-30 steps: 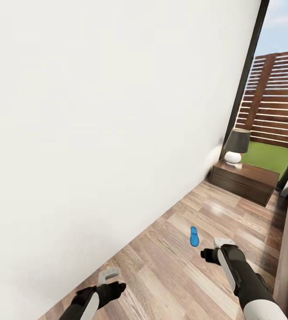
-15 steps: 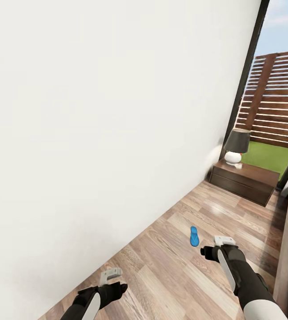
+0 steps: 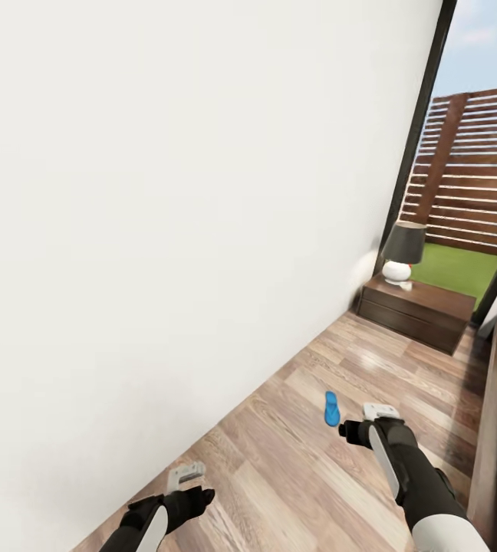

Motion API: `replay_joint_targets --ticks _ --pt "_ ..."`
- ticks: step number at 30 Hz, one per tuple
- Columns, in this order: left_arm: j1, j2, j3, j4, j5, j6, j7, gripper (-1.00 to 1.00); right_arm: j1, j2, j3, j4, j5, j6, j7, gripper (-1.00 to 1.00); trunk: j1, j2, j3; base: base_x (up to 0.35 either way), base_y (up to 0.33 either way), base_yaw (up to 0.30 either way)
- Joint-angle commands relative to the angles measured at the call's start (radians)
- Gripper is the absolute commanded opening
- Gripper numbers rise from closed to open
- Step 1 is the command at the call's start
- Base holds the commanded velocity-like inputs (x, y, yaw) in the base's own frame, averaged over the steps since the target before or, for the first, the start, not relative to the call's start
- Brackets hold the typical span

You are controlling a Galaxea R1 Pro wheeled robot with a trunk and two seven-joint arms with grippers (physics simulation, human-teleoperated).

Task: In the bedroom, move the book from the bed onto either nightstand, and place the two sandals side by side next to the bed.

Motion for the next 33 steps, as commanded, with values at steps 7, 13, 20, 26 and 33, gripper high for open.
replay_joint_targets --ticks 7,13,20,26,33 --pt "0.003 0.002 0.009 -0.005 0.005 0.004 0.002 1.00 -0.002 0.016 0.000 -0.012 -0.002 0.036 -0.004 1.00 0.000 -0.001 -0.001 0.268 0.000 -0.223" --pt "0.003 -0.001 0.010 -0.005 0.000 0.005 0.009 1.00 -0.002 0.019 0.000 -0.015 0.000 0.038 -0.004 1.00 0.000 -0.001 -0.001 0.125 0.000 -0.257" --pt "0.004 0.001 0.011 -0.006 0.004 0.006 0.007 1.00 -0.002 0.020 0.001 -0.016 0.000 0.040 -0.004 1.00 0.000 -0.001 -0.001 0.039 0.000 -0.254" --pt "0.004 0.003 0.011 -0.006 0.006 0.007 0.004 1.00 -0.002 0.021 0.001 -0.016 0.000 0.040 -0.004 1.00 0.000 -0.001 -0.001 0.099 0.040 -0.106" --pt "0.004 0.002 0.011 -0.006 0.007 0.007 0.002 1.00 -0.002 0.020 0.002 -0.016 0.000 0.041 -0.004 1.00 0.000 -0.001 -0.001 0.243 0.071 -0.029"
